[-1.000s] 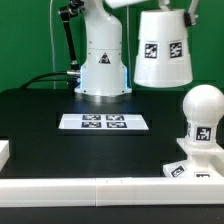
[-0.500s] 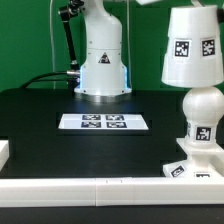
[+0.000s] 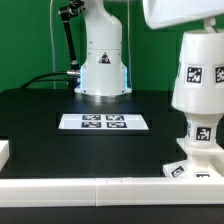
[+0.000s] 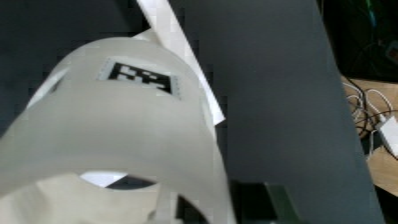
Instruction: Assemble lamp
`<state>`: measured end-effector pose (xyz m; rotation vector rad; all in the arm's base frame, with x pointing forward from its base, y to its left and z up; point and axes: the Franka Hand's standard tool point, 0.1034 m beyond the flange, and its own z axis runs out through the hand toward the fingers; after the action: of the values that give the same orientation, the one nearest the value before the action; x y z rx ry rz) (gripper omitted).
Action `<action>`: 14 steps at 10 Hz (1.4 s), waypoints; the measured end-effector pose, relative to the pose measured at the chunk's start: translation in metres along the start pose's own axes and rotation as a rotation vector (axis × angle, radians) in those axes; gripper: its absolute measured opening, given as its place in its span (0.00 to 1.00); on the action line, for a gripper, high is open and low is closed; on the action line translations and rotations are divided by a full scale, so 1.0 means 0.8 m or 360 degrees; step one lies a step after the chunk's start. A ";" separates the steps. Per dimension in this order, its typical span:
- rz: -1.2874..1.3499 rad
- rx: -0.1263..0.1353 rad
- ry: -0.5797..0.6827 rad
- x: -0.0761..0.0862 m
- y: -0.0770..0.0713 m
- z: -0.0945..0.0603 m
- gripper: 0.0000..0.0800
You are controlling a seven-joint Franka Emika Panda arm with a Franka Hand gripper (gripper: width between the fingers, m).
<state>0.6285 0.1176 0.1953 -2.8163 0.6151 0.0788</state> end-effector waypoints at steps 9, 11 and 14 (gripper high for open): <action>-0.0053 -0.0034 -0.0033 -0.008 0.012 0.053 0.06; -0.0054 -0.0031 -0.0041 -0.006 0.014 0.050 0.06; -0.0086 -0.0031 -0.0084 0.002 0.033 0.036 0.68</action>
Offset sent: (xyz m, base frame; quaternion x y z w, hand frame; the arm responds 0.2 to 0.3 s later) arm 0.0063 0.0133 -0.0246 0.0030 0.0049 -0.0268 0.9996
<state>0.6187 0.1013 0.1610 -2.8376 0.5292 0.1494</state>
